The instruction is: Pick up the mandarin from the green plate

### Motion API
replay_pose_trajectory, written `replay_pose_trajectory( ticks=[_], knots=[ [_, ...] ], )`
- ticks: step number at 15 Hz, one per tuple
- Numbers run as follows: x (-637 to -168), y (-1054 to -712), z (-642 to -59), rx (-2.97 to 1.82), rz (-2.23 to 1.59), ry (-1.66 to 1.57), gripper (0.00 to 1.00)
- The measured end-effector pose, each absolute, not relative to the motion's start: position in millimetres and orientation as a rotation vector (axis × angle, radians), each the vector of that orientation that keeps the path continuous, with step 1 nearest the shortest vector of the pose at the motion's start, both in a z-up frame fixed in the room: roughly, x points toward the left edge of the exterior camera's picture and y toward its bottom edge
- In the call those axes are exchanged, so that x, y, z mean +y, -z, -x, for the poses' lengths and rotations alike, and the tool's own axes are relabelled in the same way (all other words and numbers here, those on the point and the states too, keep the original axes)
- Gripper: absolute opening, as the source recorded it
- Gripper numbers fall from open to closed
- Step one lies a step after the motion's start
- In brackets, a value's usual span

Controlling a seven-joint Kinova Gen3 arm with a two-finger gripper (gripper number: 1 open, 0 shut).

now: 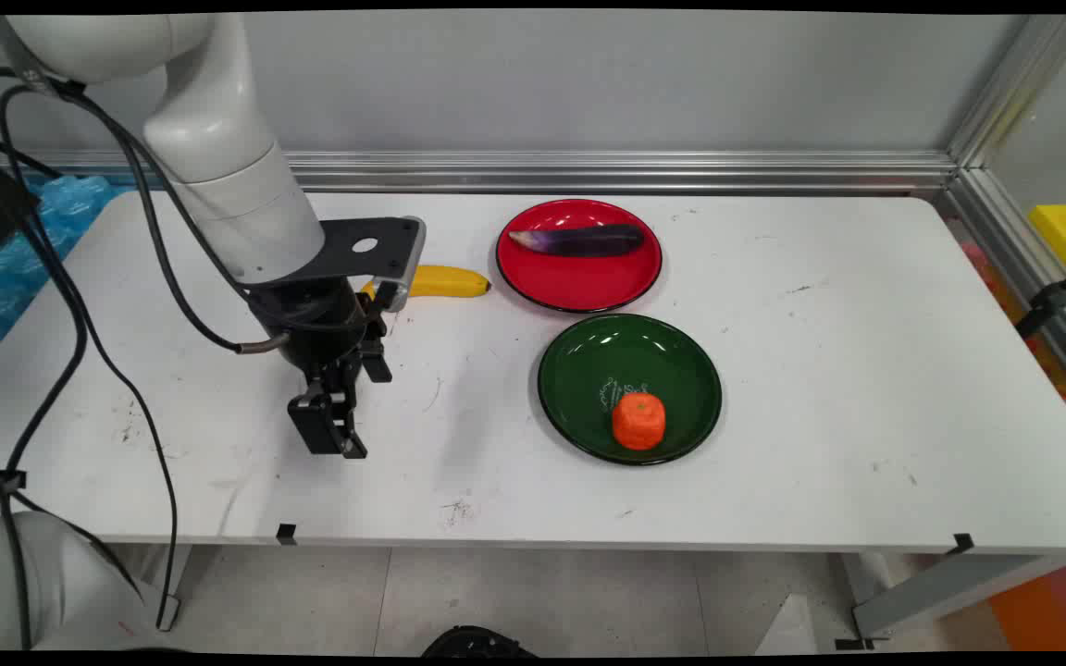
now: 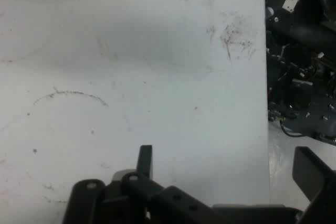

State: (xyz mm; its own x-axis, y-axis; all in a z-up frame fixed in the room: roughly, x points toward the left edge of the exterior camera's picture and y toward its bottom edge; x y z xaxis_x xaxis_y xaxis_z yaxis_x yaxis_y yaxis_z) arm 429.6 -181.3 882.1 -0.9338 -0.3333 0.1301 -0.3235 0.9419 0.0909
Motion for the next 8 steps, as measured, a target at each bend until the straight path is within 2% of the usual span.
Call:
replay_pose_trajectory(
  ticks=[8],
  knots=[
    [-209.5, -883.1, -401.8, -2.905, -0.463, 0.015, 1.0]
  ],
)
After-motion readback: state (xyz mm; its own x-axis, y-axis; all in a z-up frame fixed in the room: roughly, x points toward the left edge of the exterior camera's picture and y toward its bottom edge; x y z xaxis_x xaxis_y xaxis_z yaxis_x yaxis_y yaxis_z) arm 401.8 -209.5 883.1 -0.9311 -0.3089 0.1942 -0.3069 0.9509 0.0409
